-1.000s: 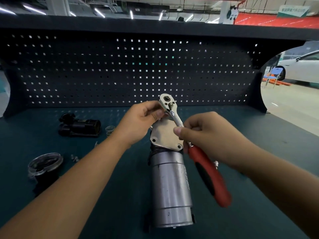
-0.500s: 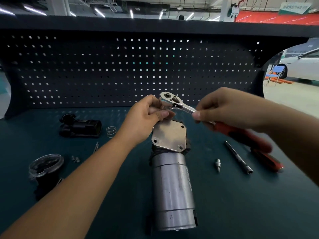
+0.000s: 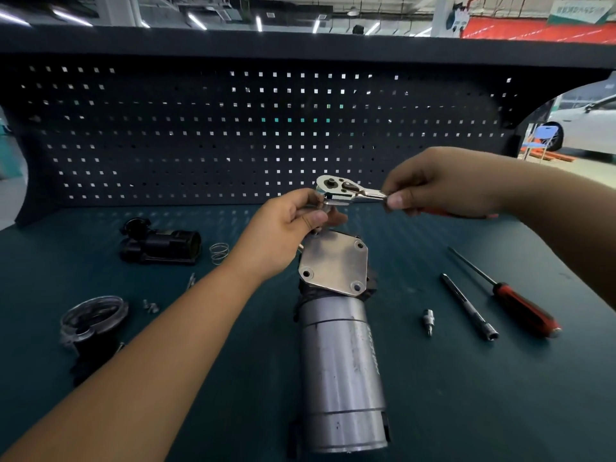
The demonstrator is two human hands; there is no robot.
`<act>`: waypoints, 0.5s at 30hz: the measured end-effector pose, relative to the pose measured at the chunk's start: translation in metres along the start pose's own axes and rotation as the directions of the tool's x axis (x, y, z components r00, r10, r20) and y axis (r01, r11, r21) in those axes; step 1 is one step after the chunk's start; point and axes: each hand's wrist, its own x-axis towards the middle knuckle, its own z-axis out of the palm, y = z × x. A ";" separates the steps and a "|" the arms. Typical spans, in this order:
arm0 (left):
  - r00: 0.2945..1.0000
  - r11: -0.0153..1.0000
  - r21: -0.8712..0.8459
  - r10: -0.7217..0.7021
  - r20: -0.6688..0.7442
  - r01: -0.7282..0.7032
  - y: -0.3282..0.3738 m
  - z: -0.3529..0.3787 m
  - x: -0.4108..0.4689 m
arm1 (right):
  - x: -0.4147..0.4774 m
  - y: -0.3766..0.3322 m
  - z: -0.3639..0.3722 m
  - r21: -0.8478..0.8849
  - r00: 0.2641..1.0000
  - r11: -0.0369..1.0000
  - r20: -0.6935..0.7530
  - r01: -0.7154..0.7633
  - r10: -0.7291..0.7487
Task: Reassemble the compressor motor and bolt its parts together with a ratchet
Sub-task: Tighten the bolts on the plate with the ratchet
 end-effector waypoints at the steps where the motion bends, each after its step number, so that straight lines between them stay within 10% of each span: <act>1: 1.000 1.000 0.000 0.005 0.000 -0.005 0.000 0.000 0.000 | -0.005 -0.001 0.002 0.002 1.000 1.000 0.000 -0.003 0.003; 15: 0.998 0.998 0.008 0.068 -0.019 -0.067 0.006 0.003 -0.007 | -0.053 -0.054 0.055 0.382 0.976 0.918 -0.139 -0.104 0.169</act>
